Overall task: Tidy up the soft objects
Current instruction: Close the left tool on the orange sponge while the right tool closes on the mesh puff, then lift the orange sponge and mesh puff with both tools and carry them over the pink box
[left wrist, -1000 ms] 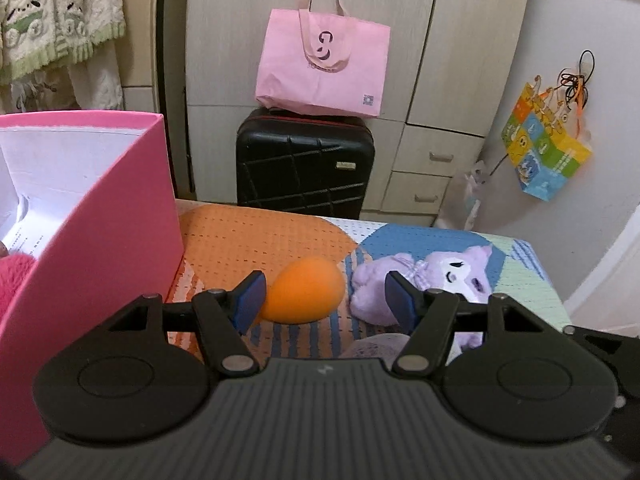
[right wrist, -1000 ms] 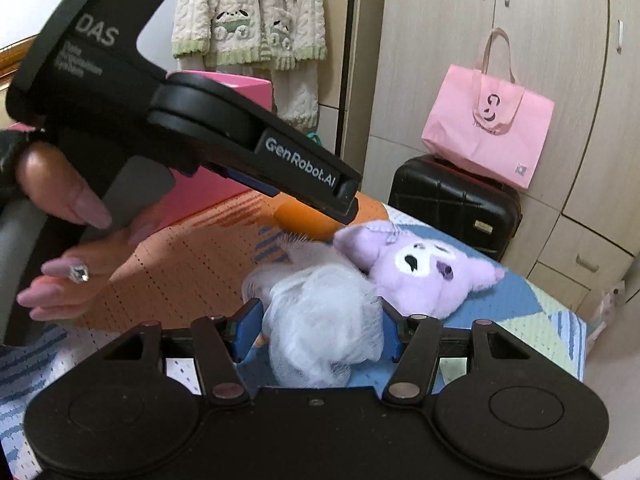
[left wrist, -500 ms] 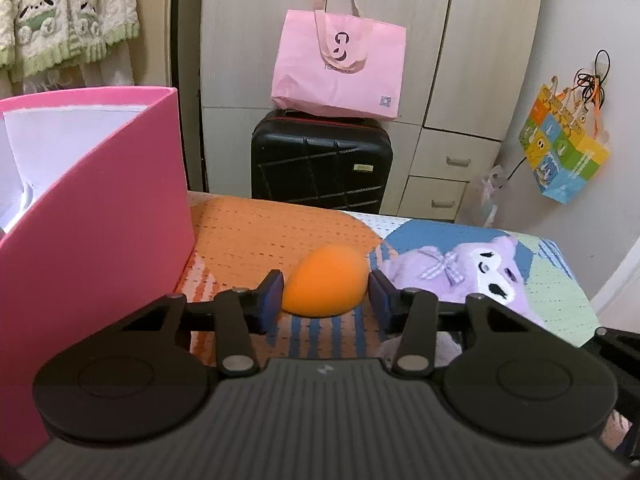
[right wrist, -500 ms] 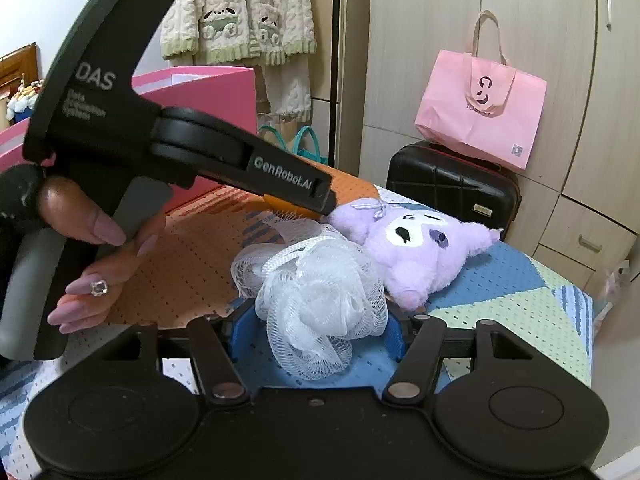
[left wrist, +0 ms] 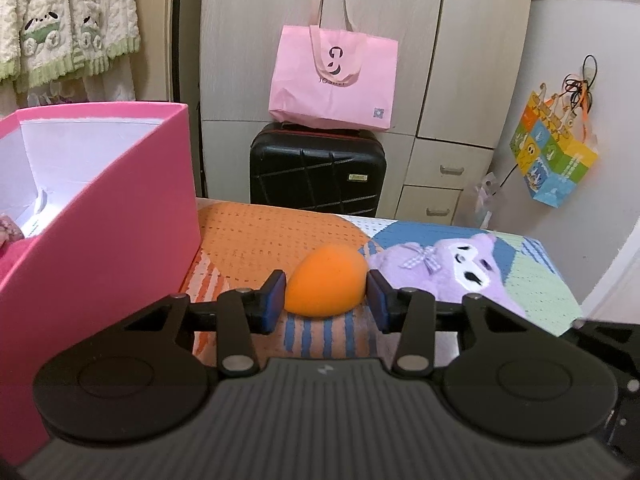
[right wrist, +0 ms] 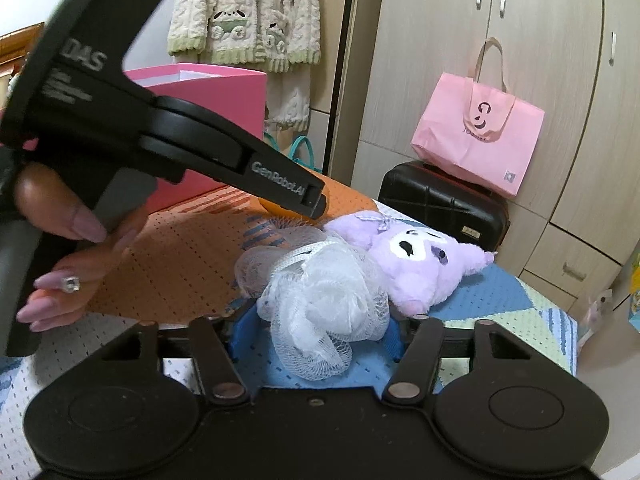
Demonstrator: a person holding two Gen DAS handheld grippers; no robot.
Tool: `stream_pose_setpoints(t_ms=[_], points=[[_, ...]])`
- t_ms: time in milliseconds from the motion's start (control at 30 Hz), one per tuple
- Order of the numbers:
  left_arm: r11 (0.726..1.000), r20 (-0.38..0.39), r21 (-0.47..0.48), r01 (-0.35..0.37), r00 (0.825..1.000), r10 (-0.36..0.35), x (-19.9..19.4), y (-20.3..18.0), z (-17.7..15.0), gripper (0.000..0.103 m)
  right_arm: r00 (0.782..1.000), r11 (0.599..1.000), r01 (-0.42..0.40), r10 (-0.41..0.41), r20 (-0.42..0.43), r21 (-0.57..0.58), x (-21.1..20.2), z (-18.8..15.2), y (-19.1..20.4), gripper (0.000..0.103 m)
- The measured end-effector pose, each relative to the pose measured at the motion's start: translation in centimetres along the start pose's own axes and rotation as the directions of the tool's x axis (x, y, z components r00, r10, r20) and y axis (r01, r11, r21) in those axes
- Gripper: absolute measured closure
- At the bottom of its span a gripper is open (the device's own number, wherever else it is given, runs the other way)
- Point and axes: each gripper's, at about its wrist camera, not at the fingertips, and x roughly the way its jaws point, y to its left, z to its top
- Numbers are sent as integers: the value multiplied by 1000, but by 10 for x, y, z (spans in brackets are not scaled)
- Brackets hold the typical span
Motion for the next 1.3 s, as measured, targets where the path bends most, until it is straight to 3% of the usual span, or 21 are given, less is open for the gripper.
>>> stream_pose_setpoints(t_ms=[100,300,733,1000,1300], points=[[1000,4,-4,19,1000,-19,-12,1,-4,60,1000,1000,-7,7,-4,19,-4,-1,3,70],[998,3,5,70,998,-70,-36,6,-13,60,1000,998,11,-12,8,55,-20,-8,12,78],[981,-66,8,194,979,-193,-80,25,-43,60,996,991,65,-71,49,120,-64,-21,29,79],[958,-107,40,283,955,-278,-108,29,-53,60,995,985,77,-86,57,156,-88,-24,37,79],[933,-172,44,356,923,-344,-138,41,-61,60,999,980,24,-32,33,198,-111,-29,55,78]])
